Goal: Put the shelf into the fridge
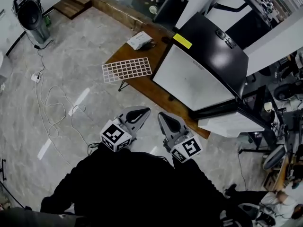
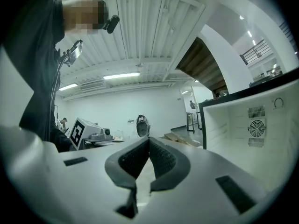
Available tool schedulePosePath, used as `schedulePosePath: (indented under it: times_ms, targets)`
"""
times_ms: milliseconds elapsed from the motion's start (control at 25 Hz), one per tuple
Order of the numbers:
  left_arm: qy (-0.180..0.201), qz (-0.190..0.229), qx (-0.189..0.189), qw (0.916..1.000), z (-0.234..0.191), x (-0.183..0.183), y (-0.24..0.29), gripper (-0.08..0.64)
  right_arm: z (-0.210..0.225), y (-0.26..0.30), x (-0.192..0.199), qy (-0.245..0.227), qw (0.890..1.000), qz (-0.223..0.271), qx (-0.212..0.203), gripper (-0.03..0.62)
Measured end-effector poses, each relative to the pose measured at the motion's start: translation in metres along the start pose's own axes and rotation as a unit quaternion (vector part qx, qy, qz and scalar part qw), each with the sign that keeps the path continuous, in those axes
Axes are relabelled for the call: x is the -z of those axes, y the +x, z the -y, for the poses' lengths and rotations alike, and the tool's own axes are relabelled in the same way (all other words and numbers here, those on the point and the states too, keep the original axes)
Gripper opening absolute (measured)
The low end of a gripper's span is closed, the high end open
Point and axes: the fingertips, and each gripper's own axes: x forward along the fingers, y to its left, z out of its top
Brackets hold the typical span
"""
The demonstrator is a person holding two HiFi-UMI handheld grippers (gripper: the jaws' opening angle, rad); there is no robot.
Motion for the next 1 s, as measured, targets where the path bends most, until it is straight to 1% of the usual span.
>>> schedulePosePath:
  times_ms: [120,240,360,560,640,760,880,1000]
  targets:
    - [-0.012,0.008,-0.014,0.9998,-0.033,-0.004,-0.003,0.006,0.006,0.031,0.004,0.016,1.0,-0.008,-0.007,0.005]
    - [-0.02,0.011,-0.024,0.9995,-0.062,-0.004,-0.009,0.005,0.007,0.062,0.012,0.032,0.999,-0.02,-0.023,0.006]
    - [-0.025,0.012,-0.032,0.9991,-0.085,-0.002,-0.017,0.006,0.006,0.09,0.016,0.037,0.998,-0.026,-0.035,0.006]
    - [-0.035,0.014,-0.059,0.9976,-0.12,0.001,-0.024,0.006,0.015,0.127,0.007,0.016,0.999,0.01,-0.034,0.005]
    - [-0.046,0.022,-0.071,0.9962,-0.132,0.005,-0.027,0.006,0.018,0.139,0.005,0.003,0.999,0.022,-0.038,0.005]
    - [-0.08,0.034,-0.087,0.9924,-0.152,0.018,-0.029,0.006,0.023,0.16,0.012,-0.003,0.998,0.016,-0.058,0.006]
    - [-0.105,0.042,-0.109,0.9877,-0.177,0.034,-0.024,0.006,0.038,0.181,0.024,-0.003,0.998,0.011,-0.063,0.006]
    - [-0.133,0.062,-0.141,0.9791,-0.2,0.049,-0.029,0.006,0.047,0.2,0.037,0.01,0.997,-0.003,-0.079,0.006]
